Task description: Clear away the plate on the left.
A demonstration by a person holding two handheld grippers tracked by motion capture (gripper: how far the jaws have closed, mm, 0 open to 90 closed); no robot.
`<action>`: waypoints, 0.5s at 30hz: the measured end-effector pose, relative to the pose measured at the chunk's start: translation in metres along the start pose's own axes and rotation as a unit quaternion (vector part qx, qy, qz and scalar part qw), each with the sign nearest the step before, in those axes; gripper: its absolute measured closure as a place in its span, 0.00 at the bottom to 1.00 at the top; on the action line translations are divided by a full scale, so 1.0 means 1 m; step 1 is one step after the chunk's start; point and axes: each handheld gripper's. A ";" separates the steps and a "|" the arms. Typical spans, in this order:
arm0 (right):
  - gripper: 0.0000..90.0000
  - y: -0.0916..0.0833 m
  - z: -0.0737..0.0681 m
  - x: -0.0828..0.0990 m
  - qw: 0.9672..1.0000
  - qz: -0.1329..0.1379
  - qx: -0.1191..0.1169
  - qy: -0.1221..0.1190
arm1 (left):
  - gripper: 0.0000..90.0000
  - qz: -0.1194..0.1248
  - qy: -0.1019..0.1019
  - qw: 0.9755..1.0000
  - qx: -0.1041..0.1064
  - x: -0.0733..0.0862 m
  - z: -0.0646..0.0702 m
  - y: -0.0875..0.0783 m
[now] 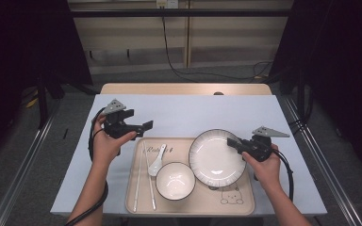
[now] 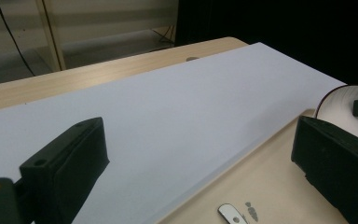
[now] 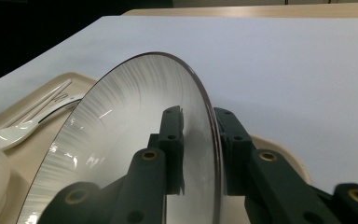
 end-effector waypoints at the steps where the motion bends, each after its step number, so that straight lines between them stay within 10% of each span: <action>1: 0.84 0.000 0.000 0.000 1.000 0.001 -0.001 0.000 | 0.04 0.001 0.000 1.000 -0.004 0.000 0.000 0.000; 15: 0.82 -0.001 -0.002 0.004 1.000 0.010 0.009 -0.015 | 0.04 0.004 -0.004 1.000 -0.004 -0.002 0.000 0.002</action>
Point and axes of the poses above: each handheld gripper's, and its own axes: y roughly forward along the jaws, x roughly out of its underside, z roughly to its right, and after that the axes turned 11 degrees about -x, right-handed
